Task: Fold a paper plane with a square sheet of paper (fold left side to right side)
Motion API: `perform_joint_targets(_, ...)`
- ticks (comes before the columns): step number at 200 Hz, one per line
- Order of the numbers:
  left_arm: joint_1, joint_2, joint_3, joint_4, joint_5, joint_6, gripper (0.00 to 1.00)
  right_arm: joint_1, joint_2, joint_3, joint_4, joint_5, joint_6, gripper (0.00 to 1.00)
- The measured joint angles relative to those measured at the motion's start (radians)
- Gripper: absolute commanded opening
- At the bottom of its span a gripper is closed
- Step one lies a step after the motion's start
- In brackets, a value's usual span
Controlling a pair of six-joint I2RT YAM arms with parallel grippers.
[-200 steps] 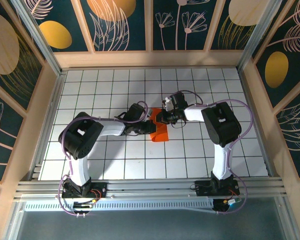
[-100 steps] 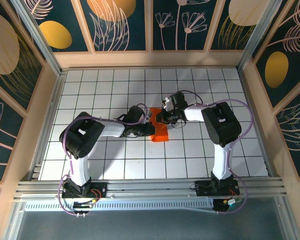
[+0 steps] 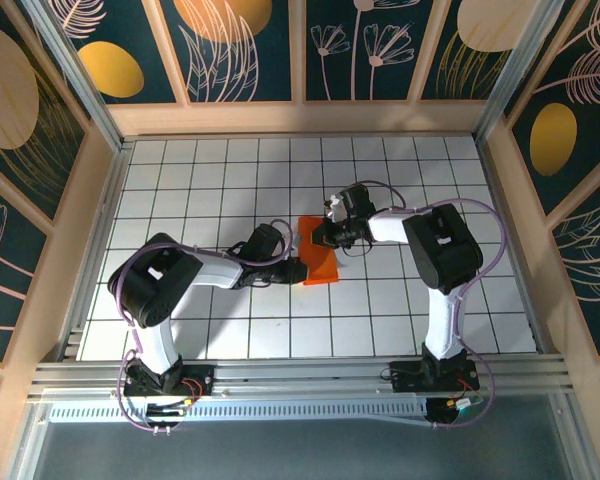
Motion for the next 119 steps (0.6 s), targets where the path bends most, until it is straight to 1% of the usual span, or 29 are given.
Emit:
perform_joint_targets(45,-0.008,-0.014,-0.027,0.024,-0.003,0.0,0.02,0.0,0.0,-0.001,0.0,0.0,-0.002,0.0)
perform_joint_targets(119,-0.03,-0.033,-0.037,0.0,-0.028,0.017,0.03,0.0,0.0,-0.002,0.001,0.0,-0.002,0.0)
